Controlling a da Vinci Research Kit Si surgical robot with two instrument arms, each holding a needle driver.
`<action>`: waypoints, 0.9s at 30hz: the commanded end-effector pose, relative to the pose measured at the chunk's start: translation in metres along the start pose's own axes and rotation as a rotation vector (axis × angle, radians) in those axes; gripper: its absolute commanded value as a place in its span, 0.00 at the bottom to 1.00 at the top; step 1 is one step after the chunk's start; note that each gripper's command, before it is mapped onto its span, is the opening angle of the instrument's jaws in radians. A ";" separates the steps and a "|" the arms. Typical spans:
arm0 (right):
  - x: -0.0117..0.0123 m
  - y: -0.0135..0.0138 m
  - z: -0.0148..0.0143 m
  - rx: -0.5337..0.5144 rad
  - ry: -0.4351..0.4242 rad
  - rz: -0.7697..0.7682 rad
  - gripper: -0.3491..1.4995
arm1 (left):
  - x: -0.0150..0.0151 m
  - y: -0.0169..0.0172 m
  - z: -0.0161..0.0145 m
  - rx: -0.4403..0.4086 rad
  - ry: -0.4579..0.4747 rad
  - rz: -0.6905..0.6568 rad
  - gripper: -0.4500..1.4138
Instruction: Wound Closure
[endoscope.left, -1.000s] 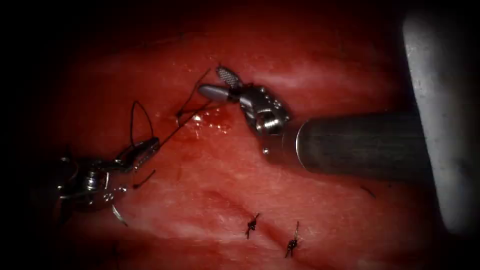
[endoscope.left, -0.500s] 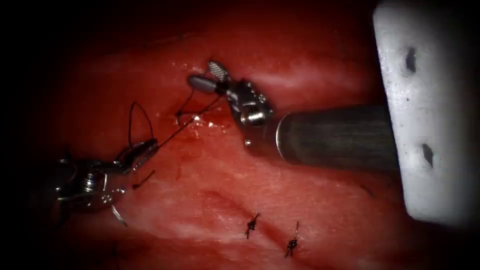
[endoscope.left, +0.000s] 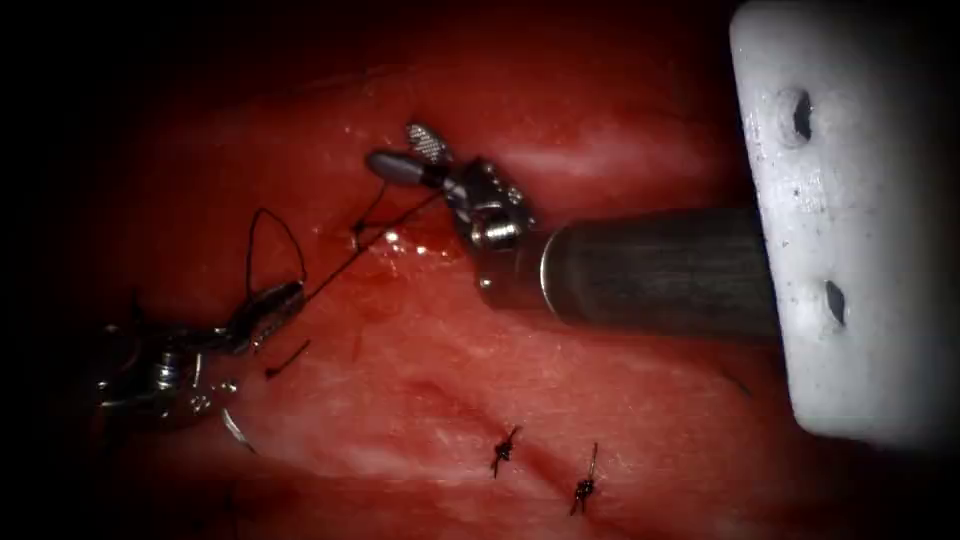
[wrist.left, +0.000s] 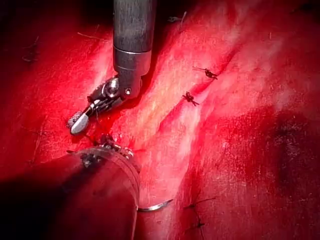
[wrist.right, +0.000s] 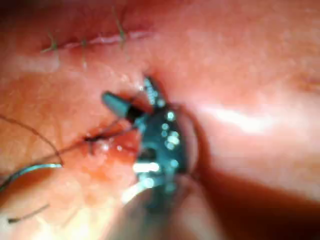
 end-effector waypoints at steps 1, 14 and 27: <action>-0.0010 -0.0004 0.0005 0.002 -0.002 0.002 0.69 | 0.0001 0.0005 0.0008 -0.001 0.006 -0.001 0.00; -0.0012 -0.0007 0.0008 0.001 -0.007 -0.016 0.05 | -0.0011 0.0005 0.0011 -0.003 -0.006 0.001 0.00; 0.0013 -0.0046 -0.0003 -0.019 0.071 -0.249 0.00 | -0.0079 -0.0012 0.0053 -0.019 -0.081 0.000 0.00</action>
